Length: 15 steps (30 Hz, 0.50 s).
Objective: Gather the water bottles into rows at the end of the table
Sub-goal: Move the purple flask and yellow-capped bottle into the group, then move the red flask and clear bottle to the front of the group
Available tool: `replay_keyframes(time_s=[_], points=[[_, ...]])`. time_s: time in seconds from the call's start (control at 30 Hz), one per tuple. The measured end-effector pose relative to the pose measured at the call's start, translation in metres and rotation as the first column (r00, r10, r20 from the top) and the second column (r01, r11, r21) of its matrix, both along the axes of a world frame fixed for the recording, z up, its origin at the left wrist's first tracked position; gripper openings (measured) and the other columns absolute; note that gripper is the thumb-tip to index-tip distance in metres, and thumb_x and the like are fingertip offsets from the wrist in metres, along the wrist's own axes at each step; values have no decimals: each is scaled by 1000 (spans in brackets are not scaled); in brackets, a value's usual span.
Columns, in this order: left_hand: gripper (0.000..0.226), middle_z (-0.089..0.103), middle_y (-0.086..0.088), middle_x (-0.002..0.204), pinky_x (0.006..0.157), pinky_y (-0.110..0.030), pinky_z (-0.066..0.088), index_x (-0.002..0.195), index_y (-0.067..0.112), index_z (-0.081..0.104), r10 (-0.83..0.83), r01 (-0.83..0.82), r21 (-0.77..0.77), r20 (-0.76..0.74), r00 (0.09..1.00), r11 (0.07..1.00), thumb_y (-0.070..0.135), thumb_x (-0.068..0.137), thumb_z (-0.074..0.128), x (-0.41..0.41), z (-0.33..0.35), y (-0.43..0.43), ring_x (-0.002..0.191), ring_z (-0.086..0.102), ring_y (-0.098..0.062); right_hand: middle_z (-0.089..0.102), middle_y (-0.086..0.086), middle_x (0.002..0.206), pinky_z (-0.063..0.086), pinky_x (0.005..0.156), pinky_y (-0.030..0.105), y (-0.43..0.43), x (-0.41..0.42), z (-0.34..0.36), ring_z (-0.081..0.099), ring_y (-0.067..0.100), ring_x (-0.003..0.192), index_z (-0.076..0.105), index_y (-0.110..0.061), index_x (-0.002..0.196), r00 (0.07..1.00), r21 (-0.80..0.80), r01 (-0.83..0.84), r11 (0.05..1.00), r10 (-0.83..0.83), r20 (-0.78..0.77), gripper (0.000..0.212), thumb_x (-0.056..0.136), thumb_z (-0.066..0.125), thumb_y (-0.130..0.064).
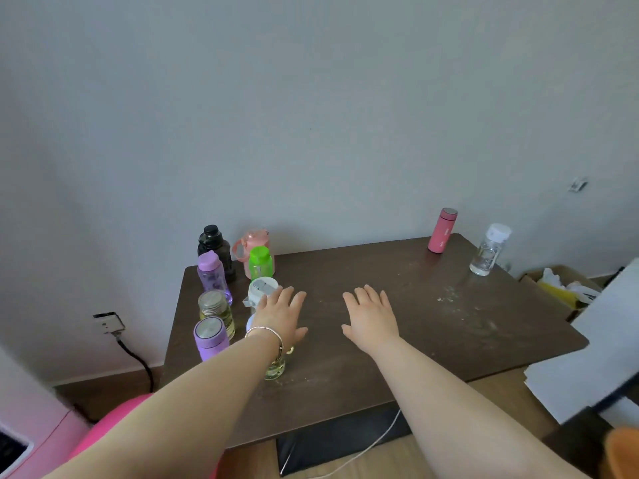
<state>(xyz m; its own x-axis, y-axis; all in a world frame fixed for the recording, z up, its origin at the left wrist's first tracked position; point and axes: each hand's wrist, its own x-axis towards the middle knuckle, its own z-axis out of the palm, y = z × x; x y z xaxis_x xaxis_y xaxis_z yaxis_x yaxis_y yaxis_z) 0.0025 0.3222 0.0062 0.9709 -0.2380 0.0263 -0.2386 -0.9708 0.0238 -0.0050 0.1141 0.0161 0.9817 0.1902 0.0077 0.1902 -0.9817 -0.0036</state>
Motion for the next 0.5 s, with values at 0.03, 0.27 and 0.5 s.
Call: replay_keyframes(time_s=[0.03,0.27,0.5], points=[[77,21,-5,157,118,-45,17,150,24,18,-5,5,8,-8,1000,1000,50,88,56,2,0,-15,147,13,-30,34,10,166,15,132,54,-15,0,0,17,33,161,32,-19,160,1000,3,11,1000,-11,-1,68,102,60,-41],[77,15,-6,159,119,-50,14,151,25,13,-11,16,96,-54,998,995,48,91,54,20,0,-141,149,6,-30,35,10,165,16,131,55,-145,2,0,20,33,160,34,-22,158,995,26,99,995,-99,-23,63,102,60,-36],[76,15,-6,159,119,-49,13,151,24,13,-36,43,119,-56,998,992,48,91,53,37,3,-282,149,6,-30,37,11,164,18,130,56,-288,4,10,23,34,158,35,-22,158,982,32,191,981,-190,-21,64,102,62,-35]])
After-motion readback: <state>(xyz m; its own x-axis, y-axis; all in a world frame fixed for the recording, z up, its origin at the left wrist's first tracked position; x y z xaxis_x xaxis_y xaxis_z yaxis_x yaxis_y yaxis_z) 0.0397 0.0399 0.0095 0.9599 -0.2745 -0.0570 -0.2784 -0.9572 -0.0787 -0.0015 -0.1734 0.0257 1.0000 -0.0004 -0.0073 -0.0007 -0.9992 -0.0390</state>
